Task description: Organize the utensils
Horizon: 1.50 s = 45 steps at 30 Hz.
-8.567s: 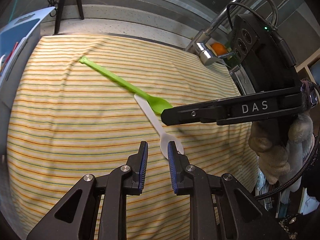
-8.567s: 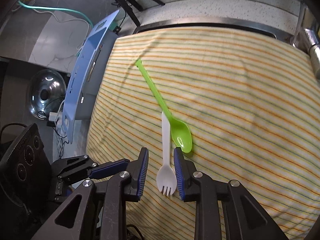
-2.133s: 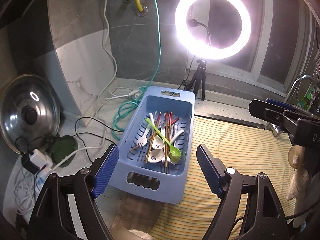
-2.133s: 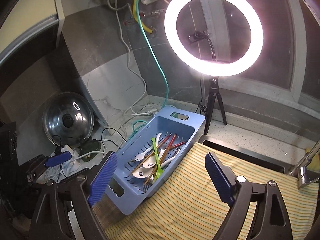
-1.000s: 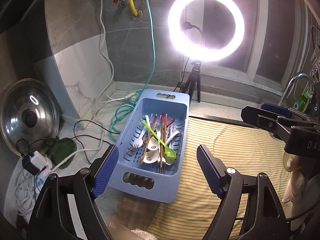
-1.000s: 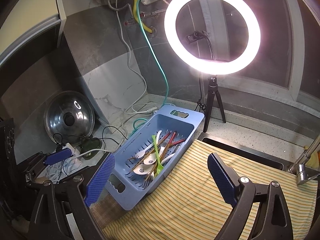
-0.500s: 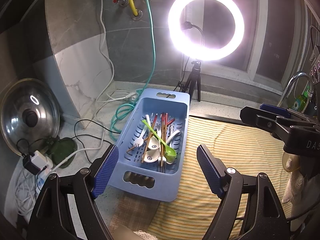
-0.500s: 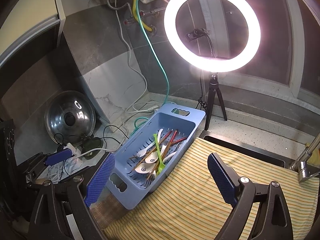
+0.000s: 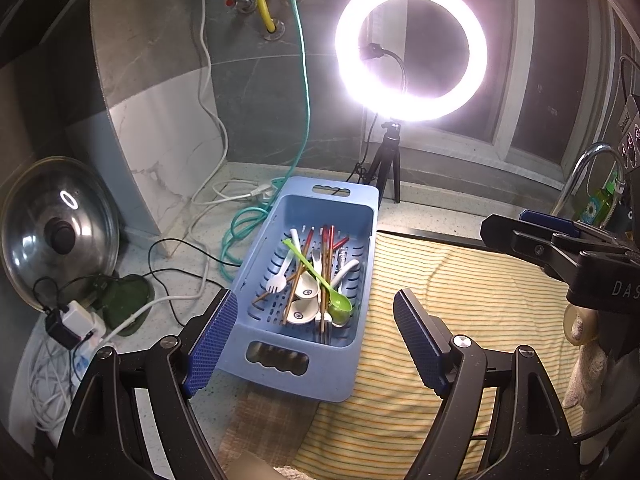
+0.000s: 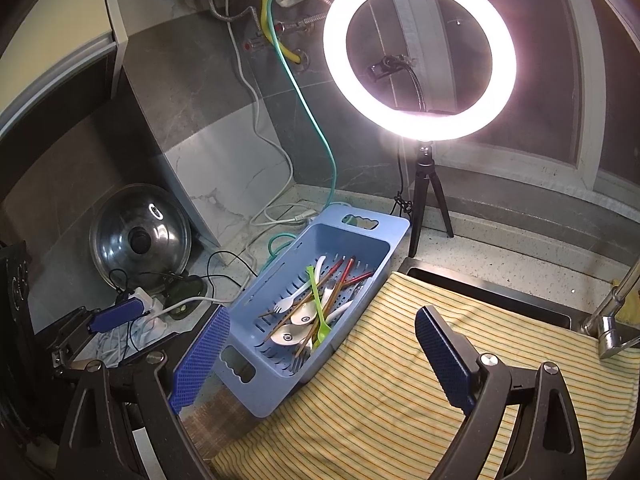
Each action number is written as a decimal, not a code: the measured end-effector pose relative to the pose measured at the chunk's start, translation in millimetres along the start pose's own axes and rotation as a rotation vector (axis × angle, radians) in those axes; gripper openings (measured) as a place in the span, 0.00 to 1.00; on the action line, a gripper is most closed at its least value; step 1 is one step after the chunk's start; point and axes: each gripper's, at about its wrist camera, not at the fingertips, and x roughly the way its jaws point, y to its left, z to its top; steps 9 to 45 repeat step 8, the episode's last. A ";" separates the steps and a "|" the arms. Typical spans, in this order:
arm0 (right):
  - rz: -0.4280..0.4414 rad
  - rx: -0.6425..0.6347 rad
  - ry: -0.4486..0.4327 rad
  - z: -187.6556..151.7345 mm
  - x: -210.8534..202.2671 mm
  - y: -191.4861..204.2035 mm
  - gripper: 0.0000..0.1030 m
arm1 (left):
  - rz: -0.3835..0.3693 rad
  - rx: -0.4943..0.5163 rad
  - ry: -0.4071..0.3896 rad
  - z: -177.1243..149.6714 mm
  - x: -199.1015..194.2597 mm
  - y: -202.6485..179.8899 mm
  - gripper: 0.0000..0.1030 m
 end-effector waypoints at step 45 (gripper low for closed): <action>0.001 0.017 0.009 -3.0 0.0 -2.6 0.89 | -0.006 0.007 -0.014 0.3 -2.6 -1.0 0.78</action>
